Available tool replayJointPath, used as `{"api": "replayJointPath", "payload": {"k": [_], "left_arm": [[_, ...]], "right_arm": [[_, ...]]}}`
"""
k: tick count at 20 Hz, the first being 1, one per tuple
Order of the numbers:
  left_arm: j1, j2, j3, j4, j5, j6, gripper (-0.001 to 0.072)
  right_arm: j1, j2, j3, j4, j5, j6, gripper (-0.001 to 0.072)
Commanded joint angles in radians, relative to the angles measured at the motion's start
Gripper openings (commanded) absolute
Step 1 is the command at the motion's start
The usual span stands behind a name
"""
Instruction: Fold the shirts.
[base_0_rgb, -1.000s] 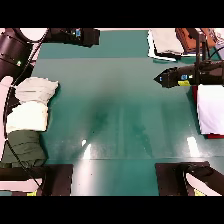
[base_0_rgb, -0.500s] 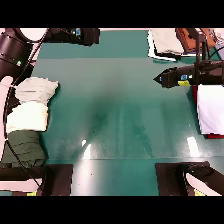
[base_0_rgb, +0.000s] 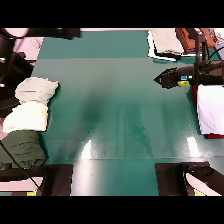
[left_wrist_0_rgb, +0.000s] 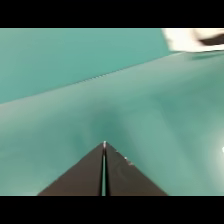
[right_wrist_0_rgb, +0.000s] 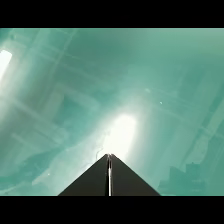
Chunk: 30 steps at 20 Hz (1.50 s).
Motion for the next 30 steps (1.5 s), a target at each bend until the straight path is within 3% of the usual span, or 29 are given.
{"api": "replayJointPath", "payload": {"k": [1,2,3,4,11,14,15,17,18,22,25,30], "left_arm": [[0.188,0.008,-0.022,0.131,-0.207,-0.011,0.0028],[0.249,-0.002,-0.058,0.13,-0.249,-0.006,0.0077],[0.298,-0.012,-0.105,0.13,-0.259,-0.009,0.0398],[0.343,-0.021,-0.169,0.13,-0.255,-0.024,0.0667],[0.476,-0.126,-0.534,0.131,-0.034,-0.038,0.0679],[0.476,-0.155,-0.538,0.11,0.028,-0.039,0.0677],[0.476,-0.154,-0.537,0.106,0.043,-0.041,0.0644],[0.476,-0.141,-0.532,0.107,0.037,-0.042,0.0154],[0.476,-0.128,-0.52,0.107,0.034,-0.04,0.0027],[0.464,0.039,-0.383,0.107,0.06,-0.023,0.0025],[0.408,0.222,-0.23,0.106,0.028,0.04,0.0025],[0.142,0.421,-0.142,0.103,-0.022,0.087,0.0025]], "right_arm": [[-0.001,0.001,0.001,0.0,0.003,0.0,0.0021],[-0.001,0.001,0.001,0.0,0.001,0.0,0.0021],[-0.001,0.001,0.001,0.0,-0.003,0.0,0.0021],[-0.001,0.001,0.001,0.0,-0.005,0.0,0.0021],[0.0,0.0,0.001,0.004,-0.006,0.001,0.0021],[0.0,0.0,0.001,0.008,-0.015,0.016,0.0022],[0.0,0.0,0.001,0.008,-0.019,0.019,0.0022],[0.0,0.0,0.001,0.008,-0.025,0.019,0.0021],[0.0,0.002,0.001,0.008,-0.033,0.019,0.0021],[0.0,0.047,0.002,0.008,-0.116,0.058,0.0021],[-0.001,0.072,0.09,0.005,-0.124,0.064,0.0021],[-0.001,0.024,0.312,-0.004,-0.098,0.063,0.0021]]}}
